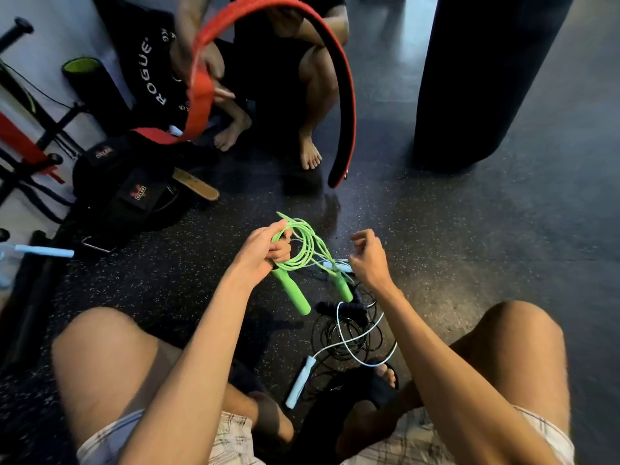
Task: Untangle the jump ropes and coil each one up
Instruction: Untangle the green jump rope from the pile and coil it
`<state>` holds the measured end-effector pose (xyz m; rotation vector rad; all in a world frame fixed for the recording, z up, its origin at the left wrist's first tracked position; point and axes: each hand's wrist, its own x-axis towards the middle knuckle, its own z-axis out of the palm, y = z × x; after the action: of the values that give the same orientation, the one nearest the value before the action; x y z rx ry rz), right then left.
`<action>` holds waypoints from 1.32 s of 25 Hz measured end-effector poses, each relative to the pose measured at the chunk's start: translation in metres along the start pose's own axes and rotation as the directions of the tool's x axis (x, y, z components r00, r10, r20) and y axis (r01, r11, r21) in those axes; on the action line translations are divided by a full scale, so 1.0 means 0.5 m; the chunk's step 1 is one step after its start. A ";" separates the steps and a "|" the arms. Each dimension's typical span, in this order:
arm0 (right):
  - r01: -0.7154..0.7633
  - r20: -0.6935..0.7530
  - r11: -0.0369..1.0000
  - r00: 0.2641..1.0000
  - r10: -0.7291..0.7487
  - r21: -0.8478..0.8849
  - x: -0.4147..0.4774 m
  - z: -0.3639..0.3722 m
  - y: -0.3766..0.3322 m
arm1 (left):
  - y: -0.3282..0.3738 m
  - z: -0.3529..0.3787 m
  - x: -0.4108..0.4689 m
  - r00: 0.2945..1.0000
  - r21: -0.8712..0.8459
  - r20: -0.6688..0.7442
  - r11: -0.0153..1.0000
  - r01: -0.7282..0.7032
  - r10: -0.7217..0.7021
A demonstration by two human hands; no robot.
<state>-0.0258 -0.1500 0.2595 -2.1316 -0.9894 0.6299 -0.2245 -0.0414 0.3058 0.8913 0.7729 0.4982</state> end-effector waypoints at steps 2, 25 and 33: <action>0.088 0.074 0.996 0.993 -0.088 0.007 0.002 0.002 -0.013 | 0.000 0.003 0.001 1.000 -0.041 0.024 0.999 0.005 -0.004; -0.127 0.386 0.828 0.916 -0.114 0.547 -0.030 0.005 -0.068 | -0.078 0.023 0.007 0.976 0.450 -0.209 0.892 0.038 0.064; -0.120 0.394 0.850 0.912 -0.109 0.513 -0.031 0.003 -0.071 | -0.094 0.060 0.021 0.939 0.622 -0.245 0.782 -0.040 0.242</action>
<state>-0.0523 -0.1449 0.2873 -1.5349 -0.8863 1.2381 -0.1912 -0.0749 0.2745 1.5109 1.2018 0.5394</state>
